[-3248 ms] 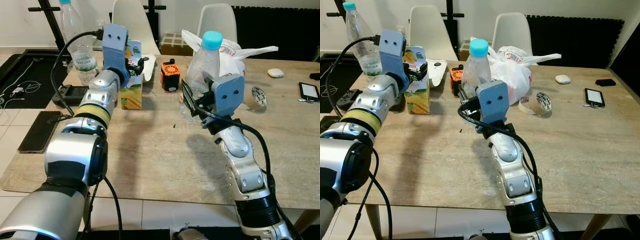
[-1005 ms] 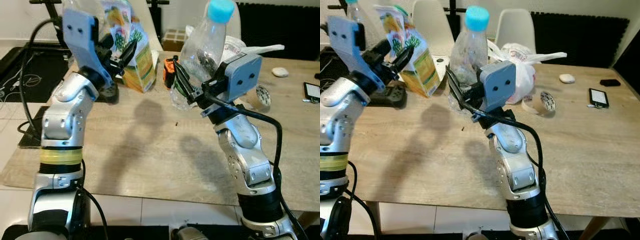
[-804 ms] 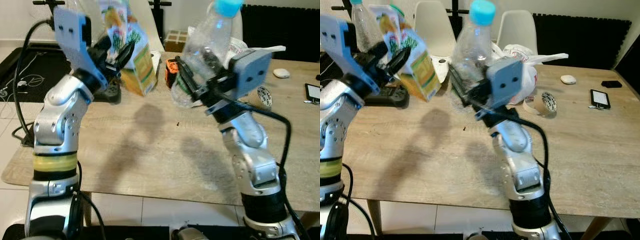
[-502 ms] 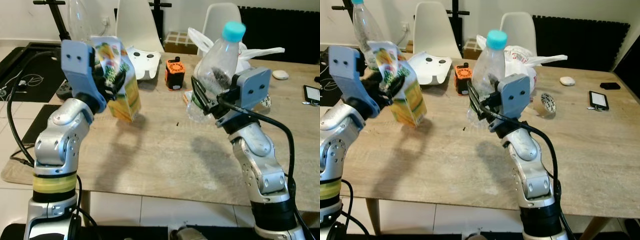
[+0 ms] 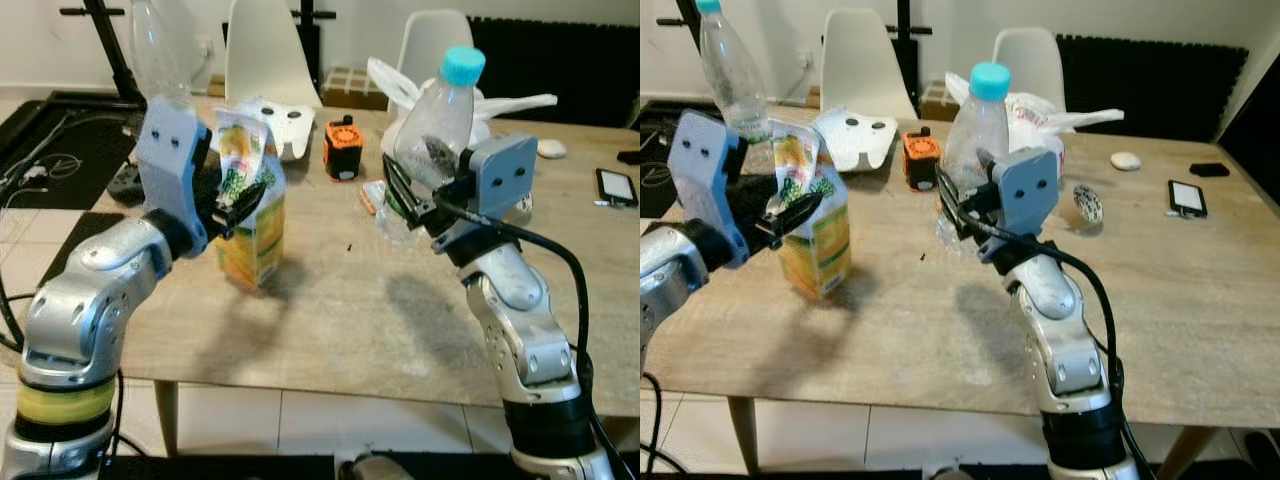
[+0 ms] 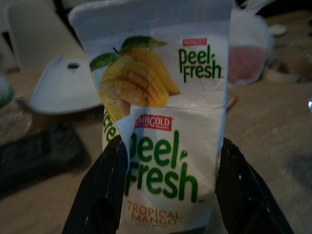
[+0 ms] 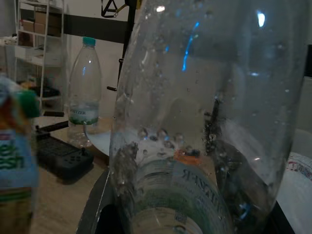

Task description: Restocking fridge

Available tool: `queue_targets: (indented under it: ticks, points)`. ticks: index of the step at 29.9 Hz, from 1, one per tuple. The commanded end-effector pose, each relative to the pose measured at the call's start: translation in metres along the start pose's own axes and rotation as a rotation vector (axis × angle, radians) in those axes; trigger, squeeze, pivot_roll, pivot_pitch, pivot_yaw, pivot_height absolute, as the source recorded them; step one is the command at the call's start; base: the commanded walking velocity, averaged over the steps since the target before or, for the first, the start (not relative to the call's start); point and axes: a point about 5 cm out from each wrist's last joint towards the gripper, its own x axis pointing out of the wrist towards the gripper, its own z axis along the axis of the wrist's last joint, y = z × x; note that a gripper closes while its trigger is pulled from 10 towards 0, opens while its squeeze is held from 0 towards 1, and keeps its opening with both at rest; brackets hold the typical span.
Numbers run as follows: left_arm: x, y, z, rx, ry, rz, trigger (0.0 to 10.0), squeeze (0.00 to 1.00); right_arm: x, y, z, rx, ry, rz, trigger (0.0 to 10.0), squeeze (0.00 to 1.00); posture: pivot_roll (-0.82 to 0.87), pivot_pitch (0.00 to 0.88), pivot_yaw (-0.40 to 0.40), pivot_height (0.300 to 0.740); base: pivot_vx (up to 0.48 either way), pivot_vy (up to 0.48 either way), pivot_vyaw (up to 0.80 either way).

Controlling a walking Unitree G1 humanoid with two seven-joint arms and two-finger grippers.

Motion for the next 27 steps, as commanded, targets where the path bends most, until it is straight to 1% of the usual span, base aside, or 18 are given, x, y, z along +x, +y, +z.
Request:
queue_targets:
  ticks: [1, 2, 3, 5, 8, 11, 16, 17, 18, 19, 22, 23, 26, 27]
  points:
    - [-0.007, -0.002, -0.004, 0.020, 0.020, 0.029, 10.0, 0.00, 0.000, 0.000, -0.001, -0.004, 0.005, 0.004, 10.0, 0.00, 0.07, 0.024, -0.083, 0.740, 0.000, 0.000, 0.00]
    - [-0.008, -0.005, -0.011, 0.003, 0.039, 0.039, 10.0, 0.00, -0.001, 0.000, -0.001, -0.006, 0.006, 0.006, 10.0, 0.00, 0.07, 0.024, -0.087, 0.740, 0.000, 0.000, 0.00]
    - [-0.008, -0.005, -0.011, 0.003, 0.039, 0.039, 10.0, 0.00, -0.001, 0.000, -0.001, -0.006, 0.006, 0.006, 10.0, 0.00, 0.07, 0.024, -0.087, 0.740, 0.000, 0.000, 0.00]
    - [-0.010, -0.010, -0.018, -0.015, 0.065, 0.041, 10.0, 0.00, -0.001, -0.002, -0.001, -0.013, 0.009, 0.008, 10.0, 0.00, 0.06, 0.024, -0.089, 0.740, 0.000, 0.000, 0.00]
    - [-0.011, -0.012, -0.018, -0.020, 0.068, 0.038, 10.0, 0.00, -0.002, -0.002, -0.001, -0.014, 0.009, 0.008, 10.0, 0.00, 0.07, 0.023, -0.090, 0.740, 0.000, 0.000, 0.00]
    - [-0.014, -0.012, -0.018, -0.008, 0.070, 0.048, 10.0, 0.00, -0.002, -0.002, -0.001, -0.015, 0.010, 0.006, 10.0, 0.00, 0.07, 0.024, -0.092, 0.740, 0.000, 0.000, 0.00]
    - [-0.017, -0.014, -0.025, 0.041, 0.078, 0.072, 10.0, 0.00, -0.002, 0.001, -0.003, -0.018, 0.013, 0.019, 10.0, 0.00, 0.07, 0.025, -0.096, 0.740, 0.000, 0.000, 0.00]
    - [-0.017, -0.014, -0.025, 0.045, 0.077, 0.079, 10.0, 0.11, -0.002, 0.001, -0.003, -0.018, 0.013, 0.018, 10.0, 0.00, 0.07, 0.026, -0.096, 0.740, 0.000, 0.000, 0.00]
    - [-0.018, -0.014, -0.025, 0.046, 0.076, 0.084, 10.0, 0.11, -0.002, 0.001, -0.003, -0.018, 0.013, 0.018, 10.0, 0.00, 0.07, 0.029, -0.097, 0.740, 0.000, 0.000, 0.00]
    - [-0.018, -0.014, -0.026, 0.049, 0.074, 0.090, 10.0, 0.20, -0.002, 0.001, -0.003, -0.018, 0.012, 0.017, 10.0, 0.00, 0.07, 0.031, -0.096, 0.740, 0.000, 0.000, 0.00]
    - [-0.018, -0.013, -0.026, 0.047, 0.071, 0.103, 10.0, 0.20, -0.002, 0.000, -0.003, -0.019, 0.012, 0.016, 10.0, 0.00, 0.07, 0.031, -0.096, 0.740, 0.000, 0.000, 0.00]
    - [-0.017, -0.013, -0.026, 0.043, 0.072, 0.108, 10.0, 0.25, -0.002, 0.000, -0.003, -0.019, 0.012, 0.015, 10.0, 0.00, 0.07, 0.031, -0.097, 0.740, 0.000, 0.000, 0.00]
    - [-0.017, -0.013, -0.026, 0.038, 0.070, 0.112, 10.0, 0.24, -0.002, 0.000, -0.003, -0.019, 0.011, 0.014, 10.0, 0.00, 0.07, 0.031, -0.096, 0.740, 0.000, 0.000, 0.00]
    - [-0.017, -0.012, -0.026, 0.030, 0.058, 0.117, 10.0, 0.21, -0.002, 0.000, -0.003, -0.018, 0.011, 0.013, 10.0, 0.00, 0.07, 0.026, -0.093, 0.740, 0.000, 0.000, 0.00]
